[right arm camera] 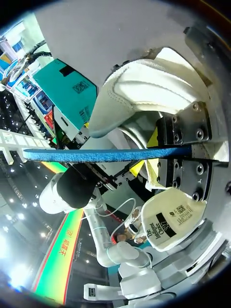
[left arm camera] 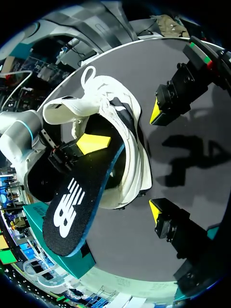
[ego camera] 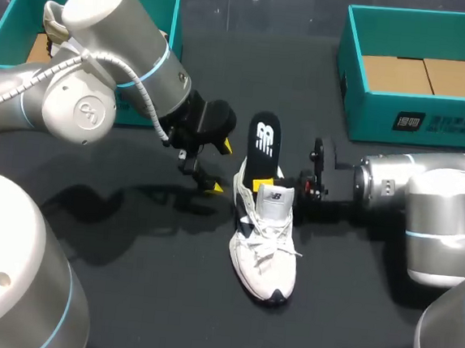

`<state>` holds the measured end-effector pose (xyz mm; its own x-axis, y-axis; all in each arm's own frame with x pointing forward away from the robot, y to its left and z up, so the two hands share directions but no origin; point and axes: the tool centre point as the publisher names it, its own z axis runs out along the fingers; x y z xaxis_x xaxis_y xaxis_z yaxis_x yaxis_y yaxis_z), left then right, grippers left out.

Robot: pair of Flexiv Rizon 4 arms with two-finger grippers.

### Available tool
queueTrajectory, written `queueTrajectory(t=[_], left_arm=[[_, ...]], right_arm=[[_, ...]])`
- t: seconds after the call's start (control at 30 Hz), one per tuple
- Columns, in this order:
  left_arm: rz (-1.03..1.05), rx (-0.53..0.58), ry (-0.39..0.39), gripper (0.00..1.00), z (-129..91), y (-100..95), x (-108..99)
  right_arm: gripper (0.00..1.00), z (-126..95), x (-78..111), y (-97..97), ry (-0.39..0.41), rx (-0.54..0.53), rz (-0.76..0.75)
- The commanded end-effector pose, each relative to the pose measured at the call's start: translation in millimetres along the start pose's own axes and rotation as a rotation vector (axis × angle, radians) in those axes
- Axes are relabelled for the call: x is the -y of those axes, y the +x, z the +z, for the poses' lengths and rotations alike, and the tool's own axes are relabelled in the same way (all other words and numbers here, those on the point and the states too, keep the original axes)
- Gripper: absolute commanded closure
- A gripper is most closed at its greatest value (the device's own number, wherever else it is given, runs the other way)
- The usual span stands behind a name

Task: Take the shoe out of the shoebox, open the shoe tongue, remove and reinsert the insole, then place the shoe into the shoebox

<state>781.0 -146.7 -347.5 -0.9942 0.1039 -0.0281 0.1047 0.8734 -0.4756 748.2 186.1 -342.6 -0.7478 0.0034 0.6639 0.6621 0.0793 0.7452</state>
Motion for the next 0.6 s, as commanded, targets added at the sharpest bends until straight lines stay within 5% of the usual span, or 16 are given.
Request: queueTrajectory(t=[0.03, 0.13, 0.6], left_arm=[[0.001, 0.001, 0.0, 0.0, 0, 0.4, 0], [0.001, 0.001, 0.0, 0.0, 0, 0.4, 0], [0.001, 0.001, 0.0, 0.0, 0, 0.4, 0]], right_arm=[[0.84, 1, -1.0, 14.1, 0.016, 0.027, -0.032], [0.73, 3, -14.4, 15.5, 0.041, 0.043, -0.06], [0.74, -1, -45.5, 12.0, 0.096, 0.062, -0.114]])
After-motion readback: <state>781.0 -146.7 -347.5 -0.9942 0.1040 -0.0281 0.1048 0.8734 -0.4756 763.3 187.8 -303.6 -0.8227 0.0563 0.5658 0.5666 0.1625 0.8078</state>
